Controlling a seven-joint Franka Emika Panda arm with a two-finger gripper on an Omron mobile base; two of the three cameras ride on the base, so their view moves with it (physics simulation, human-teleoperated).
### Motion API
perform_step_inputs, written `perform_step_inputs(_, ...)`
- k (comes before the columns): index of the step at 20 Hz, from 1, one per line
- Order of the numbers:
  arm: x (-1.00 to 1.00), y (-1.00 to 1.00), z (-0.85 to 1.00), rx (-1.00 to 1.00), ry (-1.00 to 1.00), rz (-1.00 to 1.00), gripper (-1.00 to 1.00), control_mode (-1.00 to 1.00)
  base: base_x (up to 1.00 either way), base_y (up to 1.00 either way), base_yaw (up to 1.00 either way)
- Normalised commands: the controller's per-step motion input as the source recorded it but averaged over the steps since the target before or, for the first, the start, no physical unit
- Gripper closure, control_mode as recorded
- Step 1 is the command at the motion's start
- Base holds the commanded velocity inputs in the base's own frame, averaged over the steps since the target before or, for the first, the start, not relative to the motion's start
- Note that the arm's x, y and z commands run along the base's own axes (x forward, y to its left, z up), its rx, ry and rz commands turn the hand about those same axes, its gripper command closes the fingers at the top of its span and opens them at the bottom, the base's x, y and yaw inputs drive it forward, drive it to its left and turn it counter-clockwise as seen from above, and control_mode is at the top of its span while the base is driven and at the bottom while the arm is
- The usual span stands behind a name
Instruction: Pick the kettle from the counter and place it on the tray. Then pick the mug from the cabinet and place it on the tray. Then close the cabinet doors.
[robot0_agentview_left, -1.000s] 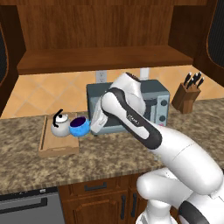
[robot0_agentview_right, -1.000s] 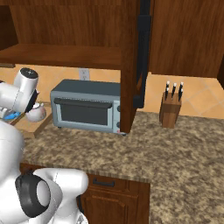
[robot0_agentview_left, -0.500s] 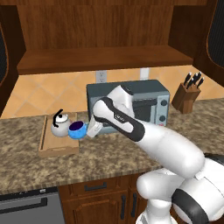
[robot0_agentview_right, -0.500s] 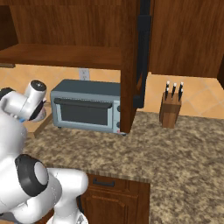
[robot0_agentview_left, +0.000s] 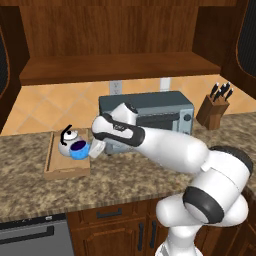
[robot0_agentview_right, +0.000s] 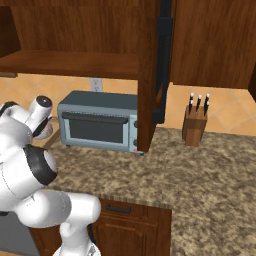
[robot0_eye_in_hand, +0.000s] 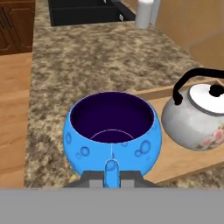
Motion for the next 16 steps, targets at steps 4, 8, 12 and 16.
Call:
perform_step_inputs(4, 0.31, 0.23, -0.34, 0.0, 0.0, 0.0, 1.0, -1.0, 0.0, 0.0, 0.0)
perform_step_inputs(8, 0.26, 0.18, -0.37, 0.0, 0.0, 0.0, 1.0, -1.0, 0.0, 0.0, 0.0)
perform_step_inputs(12, 0.17, 0.2, -0.39, 0.0, 0.0, 0.0, 1.0, -1.0, 0.0, 0.0, 0.0)
perform_step_inputs(16, 0.13, 0.11, -0.33, 0.0, 0.0, 0.0, 1.0, -1.0, 0.0, 0.0, 0.0)
